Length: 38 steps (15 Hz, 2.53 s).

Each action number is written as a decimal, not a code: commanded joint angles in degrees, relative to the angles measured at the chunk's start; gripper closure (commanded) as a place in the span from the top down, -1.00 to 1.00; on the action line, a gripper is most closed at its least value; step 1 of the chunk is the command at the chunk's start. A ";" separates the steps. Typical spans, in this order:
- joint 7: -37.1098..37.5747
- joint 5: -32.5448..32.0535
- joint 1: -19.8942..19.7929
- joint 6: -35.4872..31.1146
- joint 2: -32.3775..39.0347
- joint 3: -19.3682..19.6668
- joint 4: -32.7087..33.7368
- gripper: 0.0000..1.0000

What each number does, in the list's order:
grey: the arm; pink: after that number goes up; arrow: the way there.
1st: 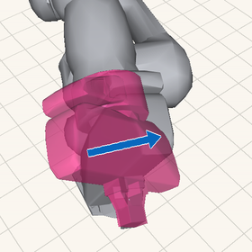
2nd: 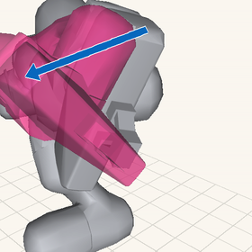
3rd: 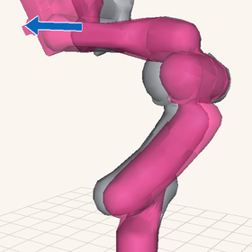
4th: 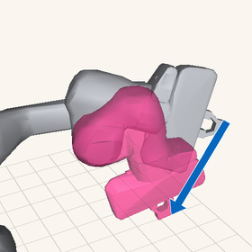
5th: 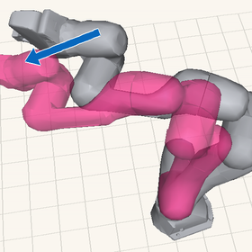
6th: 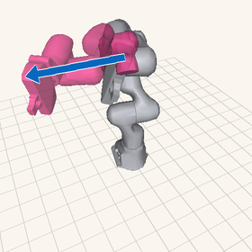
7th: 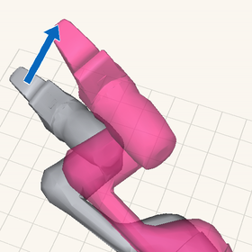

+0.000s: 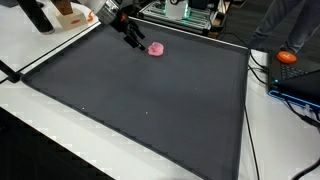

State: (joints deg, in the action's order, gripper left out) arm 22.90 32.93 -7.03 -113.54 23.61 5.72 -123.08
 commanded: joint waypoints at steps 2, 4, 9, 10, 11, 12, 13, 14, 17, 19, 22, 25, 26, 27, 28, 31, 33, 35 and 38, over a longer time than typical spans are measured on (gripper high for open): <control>-0.73 11.32 -2.34 -1.95 -5.40 1.25 -8.08 1.00; -1.53 15.22 -2.63 -2.63 -6.68 2.10 -10.25 1.00; -4.02 18.41 -1.71 -6.18 -9.13 3.44 -14.90 1.00; -4.36 18.65 -1.70 -6.77 -9.51 3.43 -15.70 1.00; -4.75 18.87 -1.69 -7.36 -9.87 3.39 -16.36 1.00; -5.17 19.15 -1.71 -7.83 -10.21 3.36 -17.06 1.00; -5.62 19.51 -1.77 -8.17 -10.53 3.31 -17.63 1.00; -6.06 19.84 -1.76 -8.61 -10.81 3.27 -18.20 1.00; -6.90 20.46 -1.60 -9.58 -11.83 3.18 -19.67 1.00; -6.98 20.43 -1.32 -10.48 -12.62 3.10 -20.48 1.00; -6.95 20.02 -0.77 -11.64 -14.22 2.82 -21.58 1.00; -7.10 18.86 0.11 -13.13 -16.12 2.33 -22.32 1.00; -7.38 18.56 0.41 -13.59 -16.79 2.00 -22.51 1.00; -7.08 17.33 0.92 -14.20 -17.42 1.74 -22.53 1.00; -7.35 16.92 1.23 -14.36 -18.06 1.43 -22.52 1.00; -7.49 12.97 2.82 -16.28 -20.12 0.14 -22.34 1.00; -7.47 9.19 3.64 -16.67 -21.52 -0.81 -22.08 1.00; -7.23 3.87 4.48 -16.65 -23.01 -1.78 -21.67 1.00; -7.21 -3.55 5.41 -16.61 -25.33 -3.27 -21.24 1.00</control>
State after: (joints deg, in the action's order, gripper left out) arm 15.64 35.67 -2.57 -129.03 1.62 3.52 -143.14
